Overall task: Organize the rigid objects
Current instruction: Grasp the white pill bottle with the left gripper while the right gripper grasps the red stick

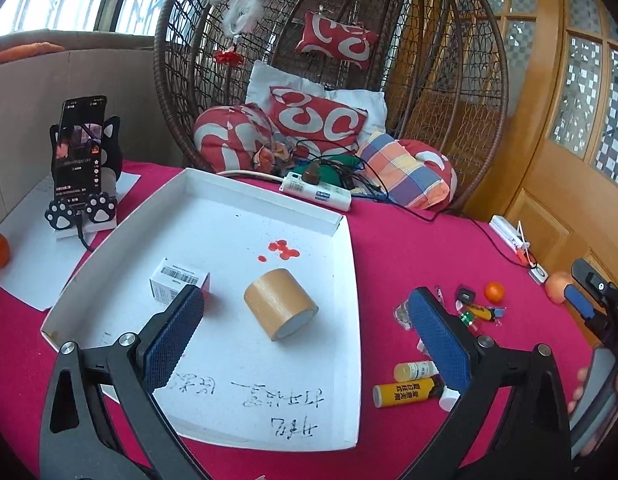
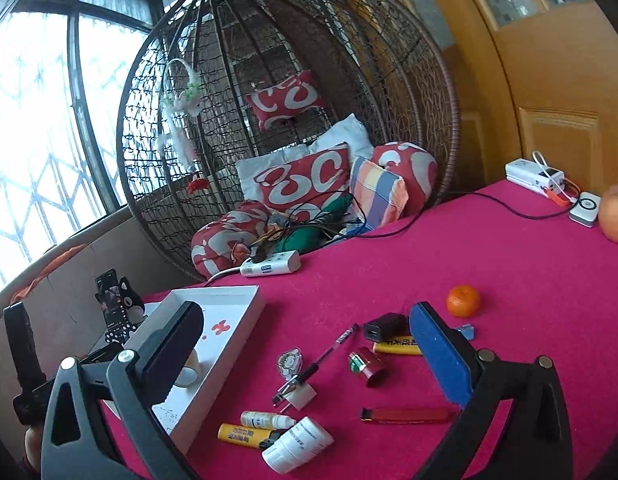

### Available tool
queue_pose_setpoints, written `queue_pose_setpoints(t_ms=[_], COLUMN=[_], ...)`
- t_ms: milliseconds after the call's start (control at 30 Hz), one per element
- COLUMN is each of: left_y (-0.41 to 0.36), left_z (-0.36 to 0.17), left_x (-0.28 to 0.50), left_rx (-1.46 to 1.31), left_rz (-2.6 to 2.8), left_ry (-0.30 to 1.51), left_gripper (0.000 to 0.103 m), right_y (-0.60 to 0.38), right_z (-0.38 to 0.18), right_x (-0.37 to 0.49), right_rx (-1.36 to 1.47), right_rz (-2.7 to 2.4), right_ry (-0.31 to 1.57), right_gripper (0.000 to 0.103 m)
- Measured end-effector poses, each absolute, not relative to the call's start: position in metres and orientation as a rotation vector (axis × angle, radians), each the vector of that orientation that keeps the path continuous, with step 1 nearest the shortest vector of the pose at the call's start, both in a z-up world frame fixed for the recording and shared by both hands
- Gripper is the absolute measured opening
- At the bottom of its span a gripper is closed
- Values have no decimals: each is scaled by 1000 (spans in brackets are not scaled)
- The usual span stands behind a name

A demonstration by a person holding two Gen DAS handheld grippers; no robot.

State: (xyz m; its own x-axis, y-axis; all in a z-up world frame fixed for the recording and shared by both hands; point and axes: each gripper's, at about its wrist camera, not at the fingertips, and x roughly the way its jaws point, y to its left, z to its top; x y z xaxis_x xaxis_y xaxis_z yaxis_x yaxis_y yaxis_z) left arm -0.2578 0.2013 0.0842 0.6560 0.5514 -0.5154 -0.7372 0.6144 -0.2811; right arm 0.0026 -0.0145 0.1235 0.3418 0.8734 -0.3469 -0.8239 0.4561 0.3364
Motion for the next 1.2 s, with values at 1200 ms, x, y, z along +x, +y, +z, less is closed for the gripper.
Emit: queue_pose_setpoints(t_ms=[1200], left_y=[89], left_z=[26], left_x=[-115], left_rx=[-238], left_rz=[311], left_ry=[797], left_gripper=[94], right_y=[-32], right_z=[50], right_x=[47], right_rx=[-140], right_rz=[1118], right_ry=[778], right_gripper=[103])
